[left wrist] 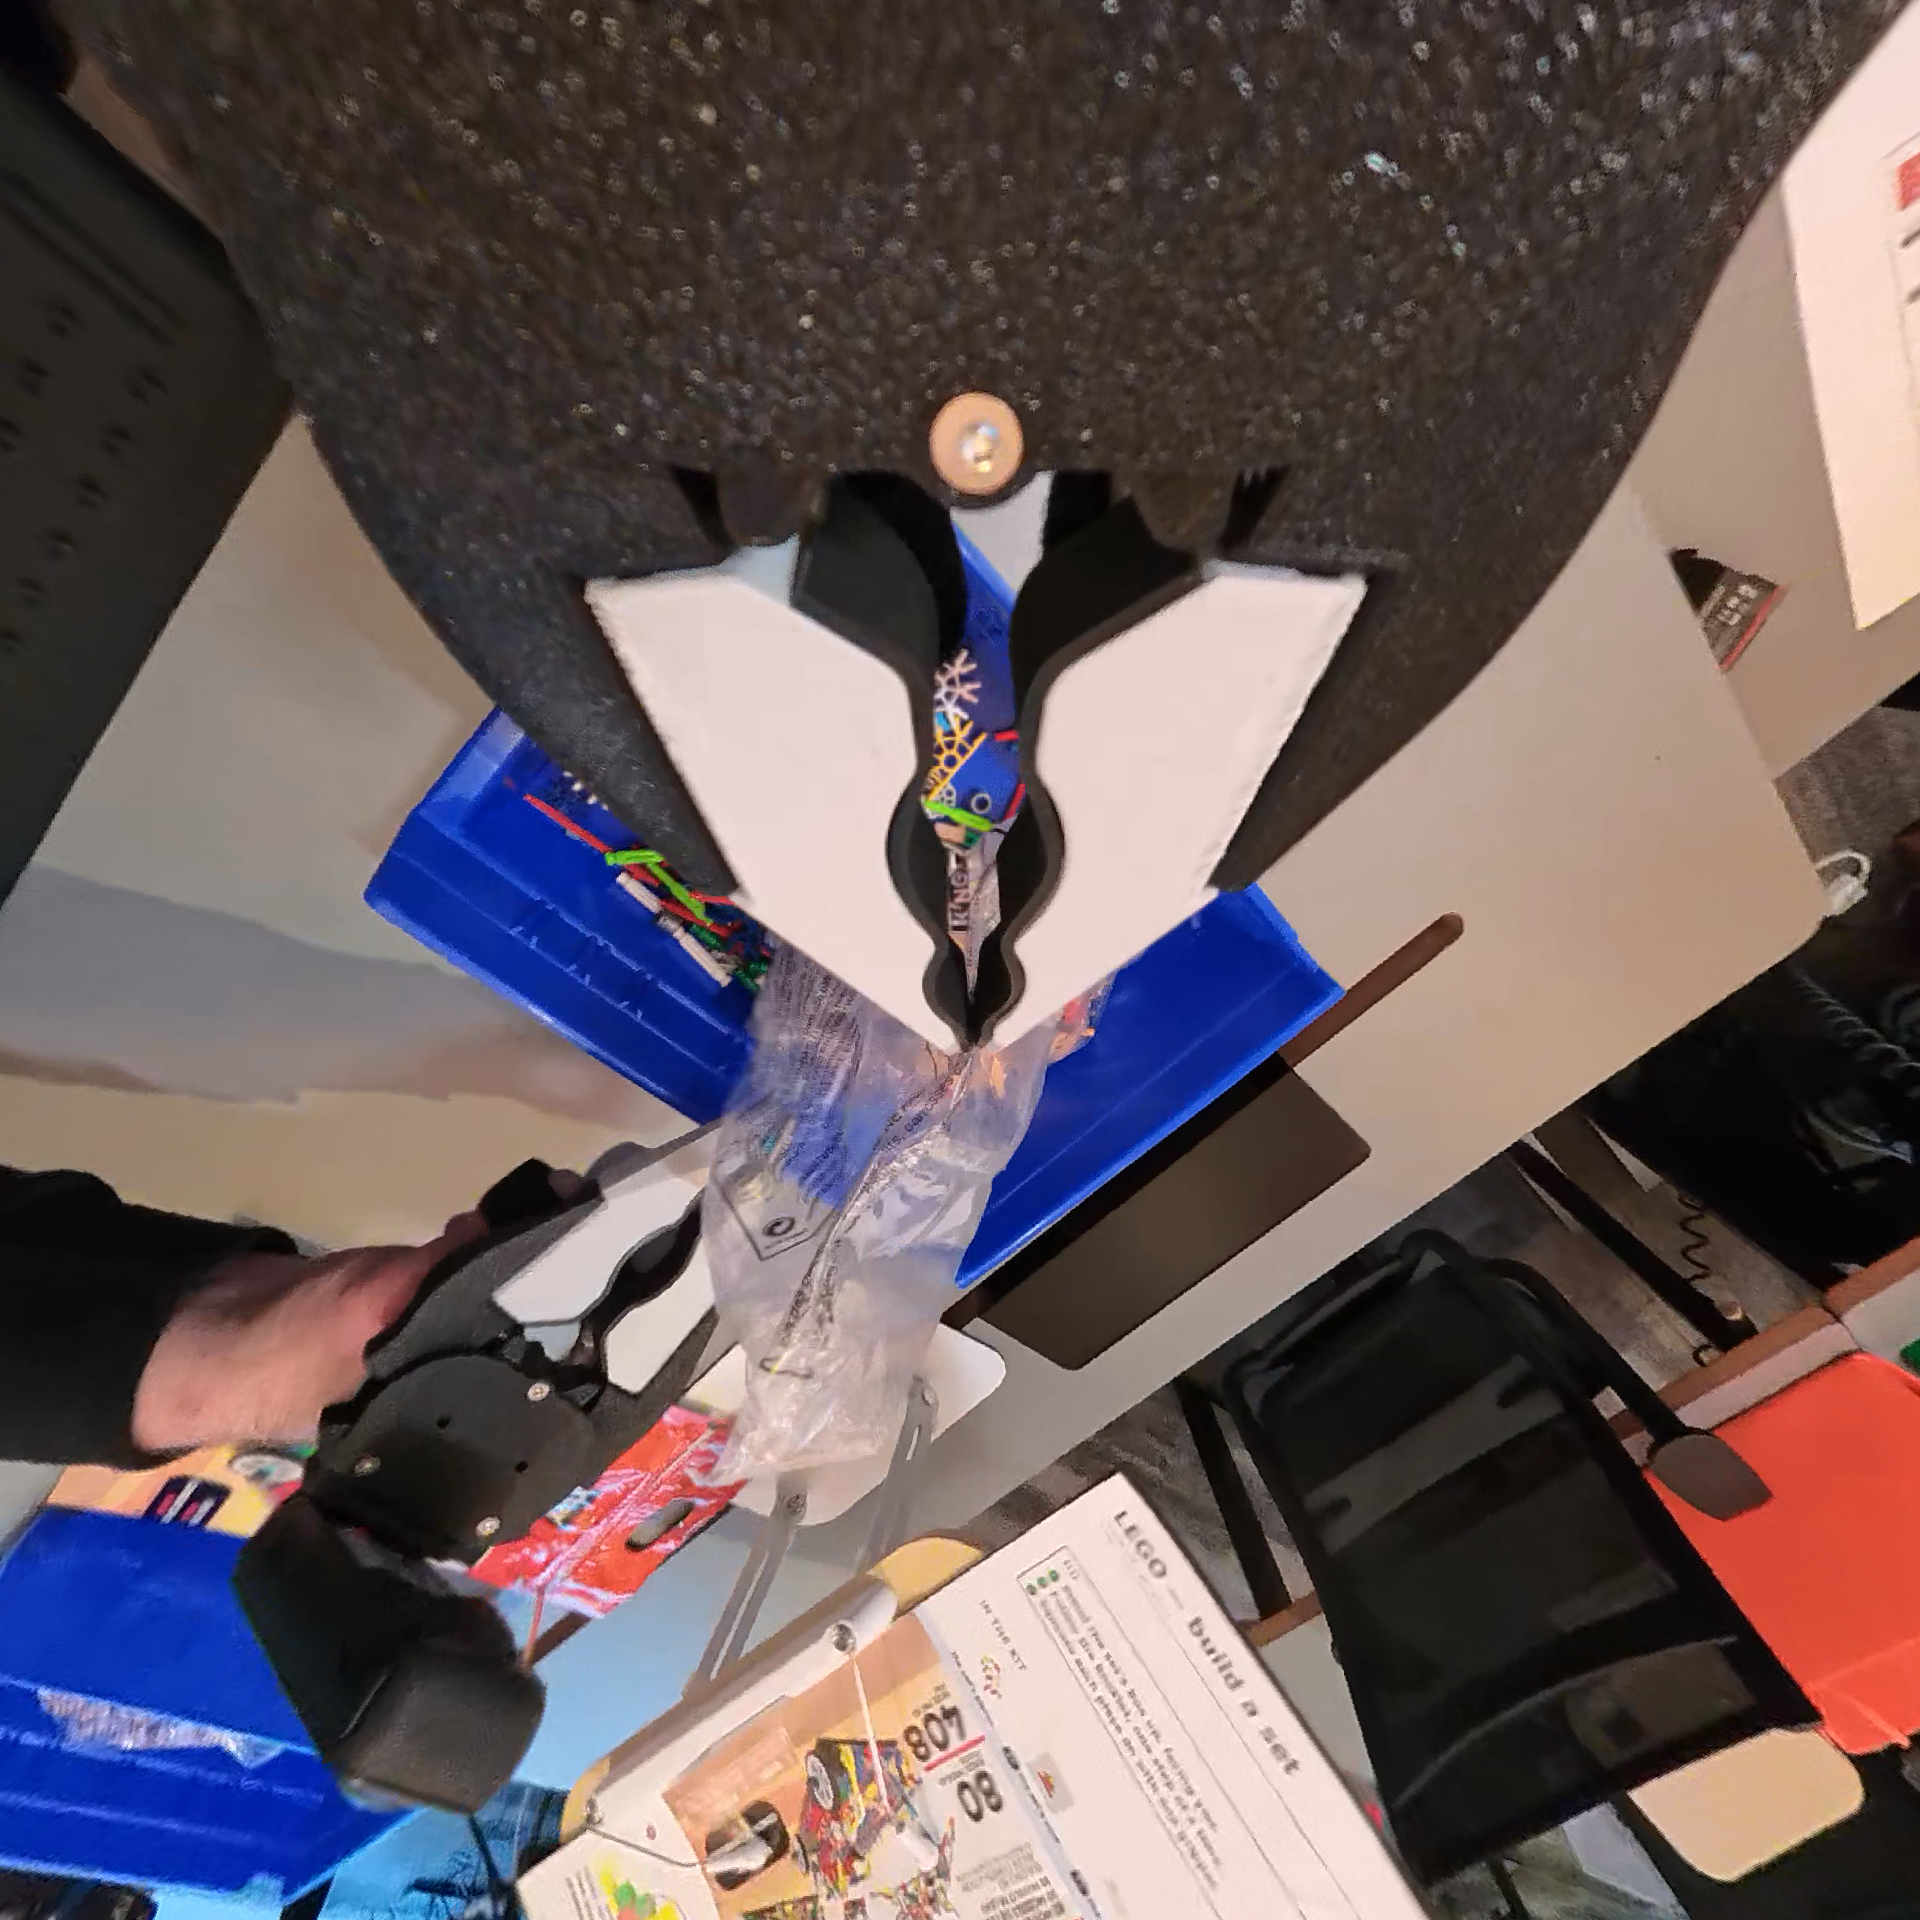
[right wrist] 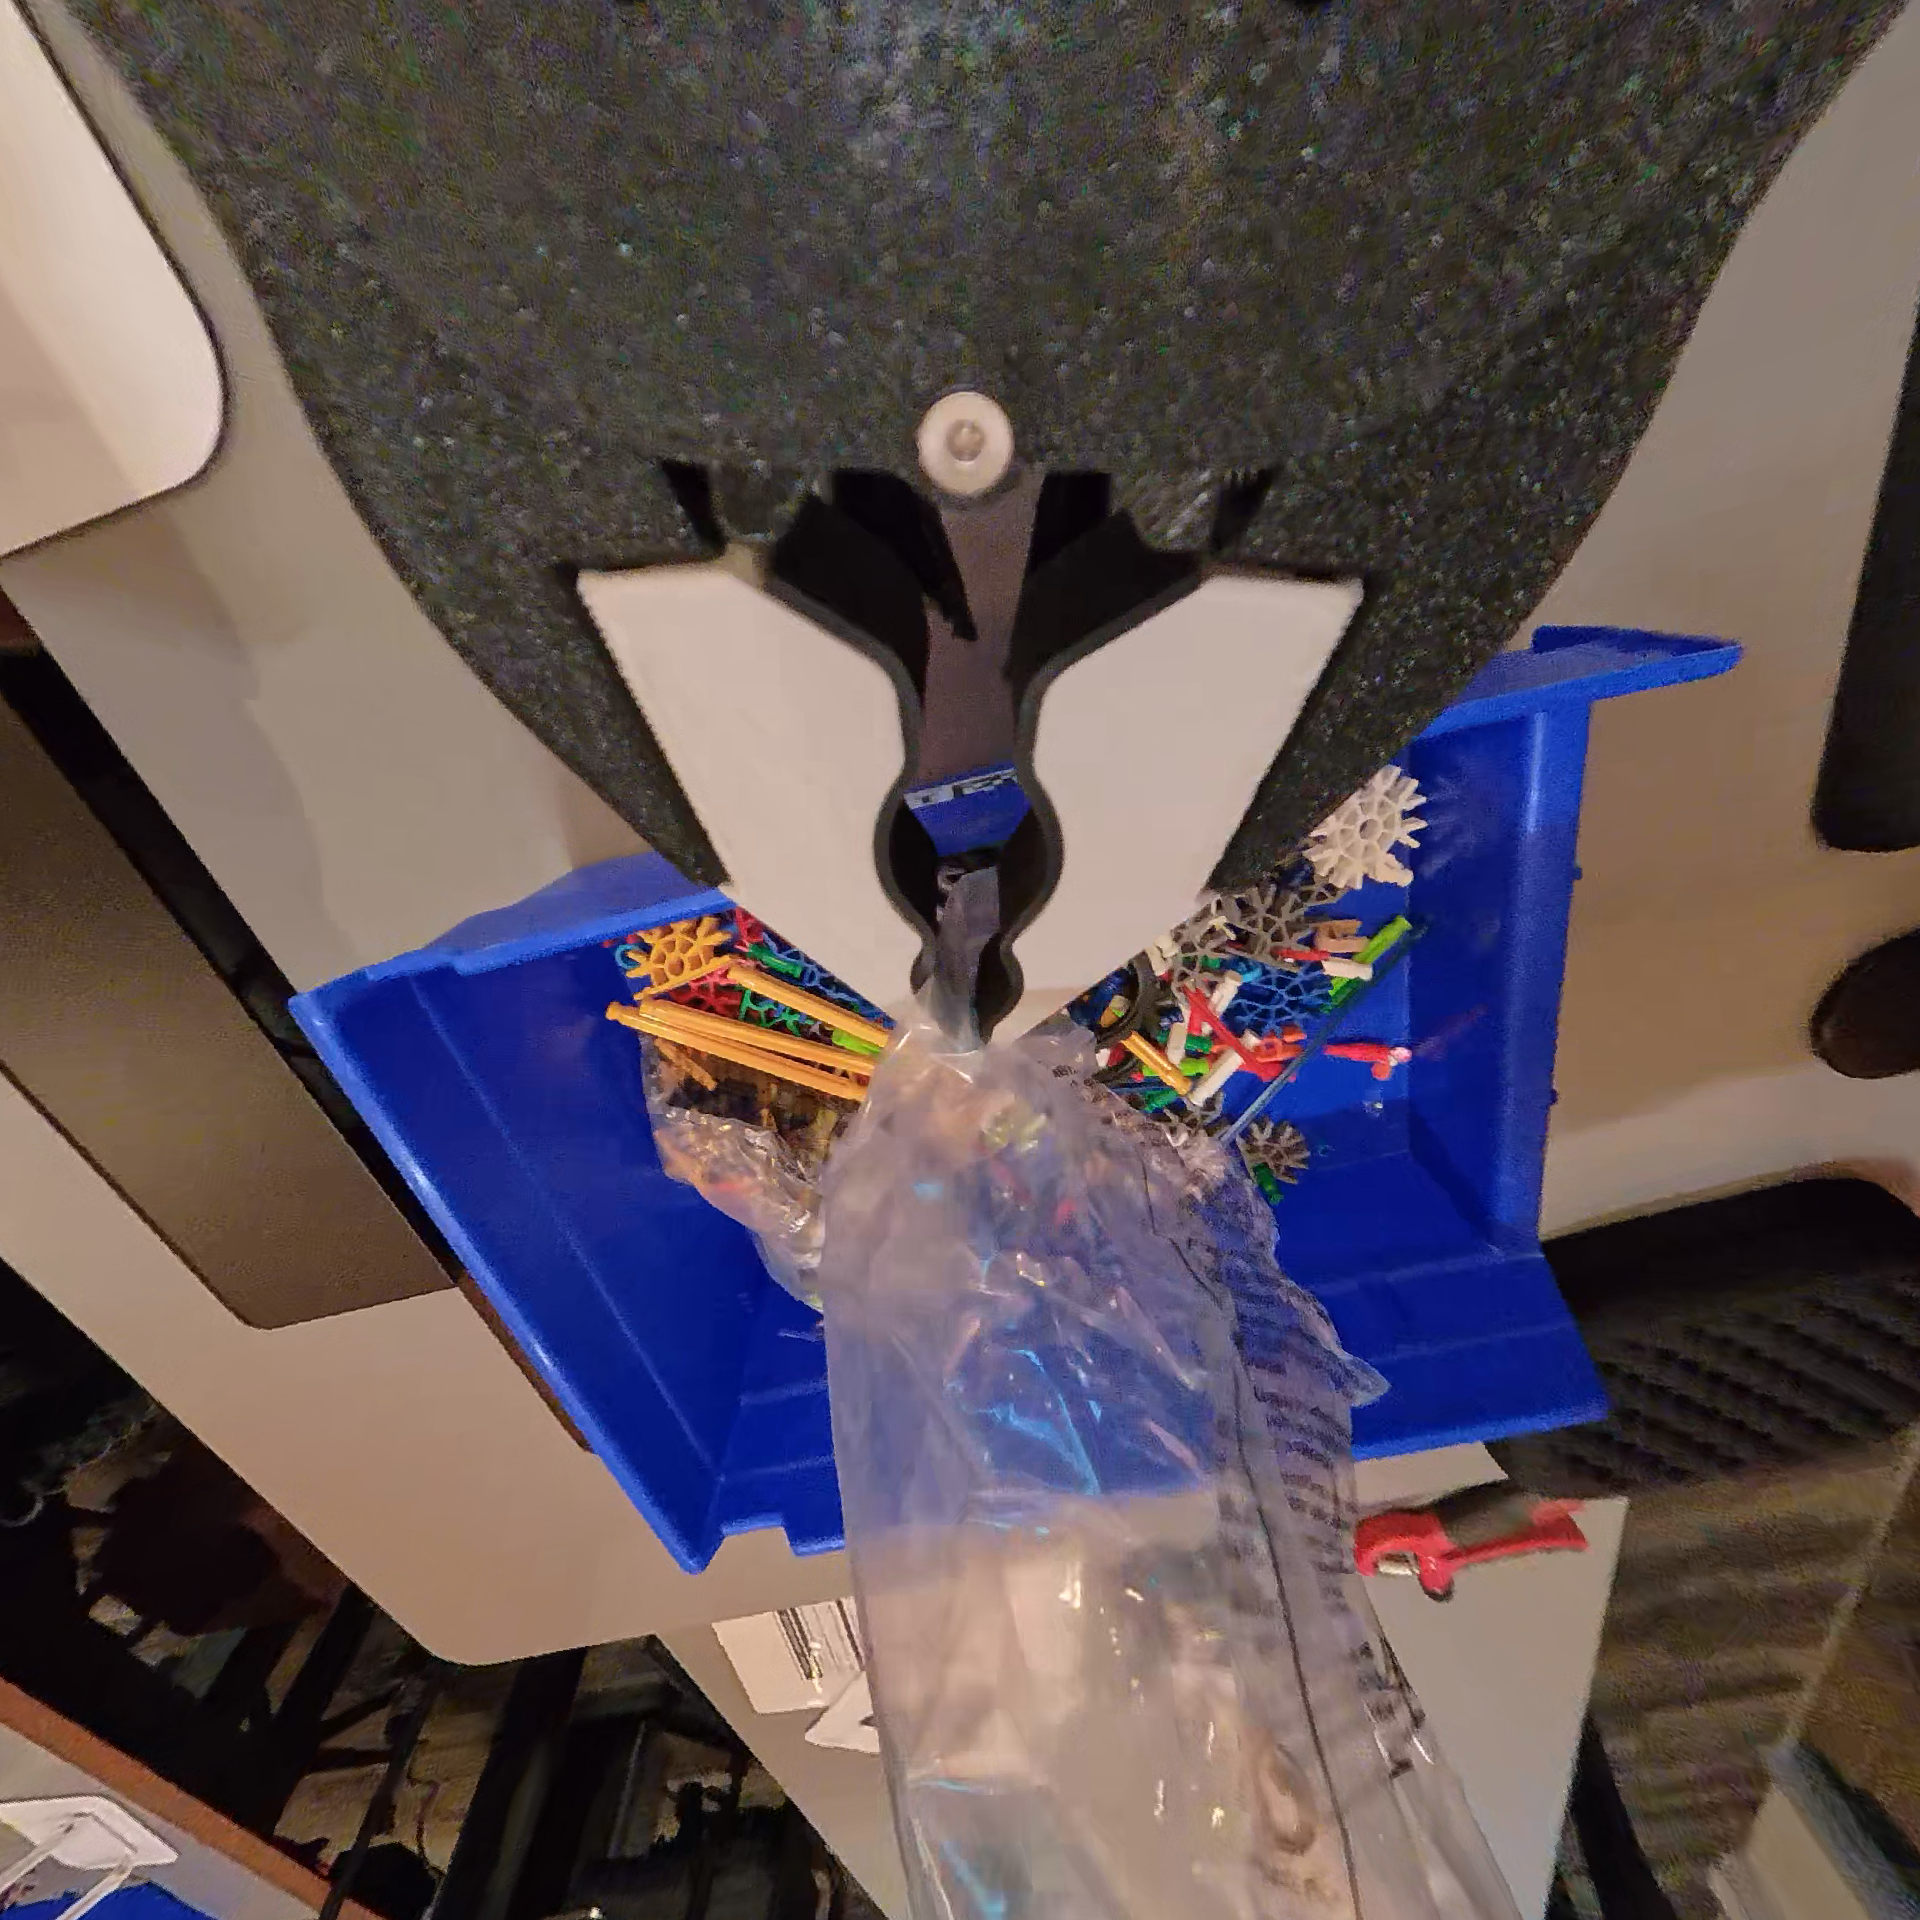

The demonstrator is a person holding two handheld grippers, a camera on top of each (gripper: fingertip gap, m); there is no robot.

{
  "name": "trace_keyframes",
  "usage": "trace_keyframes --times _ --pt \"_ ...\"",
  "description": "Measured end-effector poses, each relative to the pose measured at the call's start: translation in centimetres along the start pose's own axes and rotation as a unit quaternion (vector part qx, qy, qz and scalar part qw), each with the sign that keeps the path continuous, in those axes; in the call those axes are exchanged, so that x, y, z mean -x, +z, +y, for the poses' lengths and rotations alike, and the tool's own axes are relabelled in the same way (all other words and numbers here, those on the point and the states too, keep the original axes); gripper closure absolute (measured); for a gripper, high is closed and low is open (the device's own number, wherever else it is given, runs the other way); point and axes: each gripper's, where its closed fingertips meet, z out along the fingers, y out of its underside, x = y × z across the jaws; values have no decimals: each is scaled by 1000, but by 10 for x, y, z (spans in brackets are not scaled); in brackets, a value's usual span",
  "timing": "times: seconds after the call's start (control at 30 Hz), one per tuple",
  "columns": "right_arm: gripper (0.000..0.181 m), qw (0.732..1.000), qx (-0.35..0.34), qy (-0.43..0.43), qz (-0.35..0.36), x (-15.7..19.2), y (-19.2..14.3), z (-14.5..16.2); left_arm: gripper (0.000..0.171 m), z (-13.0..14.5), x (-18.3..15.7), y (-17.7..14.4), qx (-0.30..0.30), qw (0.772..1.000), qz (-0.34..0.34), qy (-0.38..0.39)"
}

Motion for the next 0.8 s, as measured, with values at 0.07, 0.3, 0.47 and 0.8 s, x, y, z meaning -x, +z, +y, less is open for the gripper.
trace_keyframes --times 0.07,0.3,0.47,0.8 --pt "181 999 -19 33 -34 6 -5 -6 171 4 6 0 -4 1000 0 -26" --pt "181 997 -55 29 -54 9 -33 -20 171 -2 21 -12 -57 995 1 -87" --pt "172 996 -74 44 -26 5 -48 -25 171 -13 15 -13 -69 996 -17 -61" --pt "121 989 -73 -109 67 13 -80 -56 171 -47 -38 -1 -31 994 -28 100"
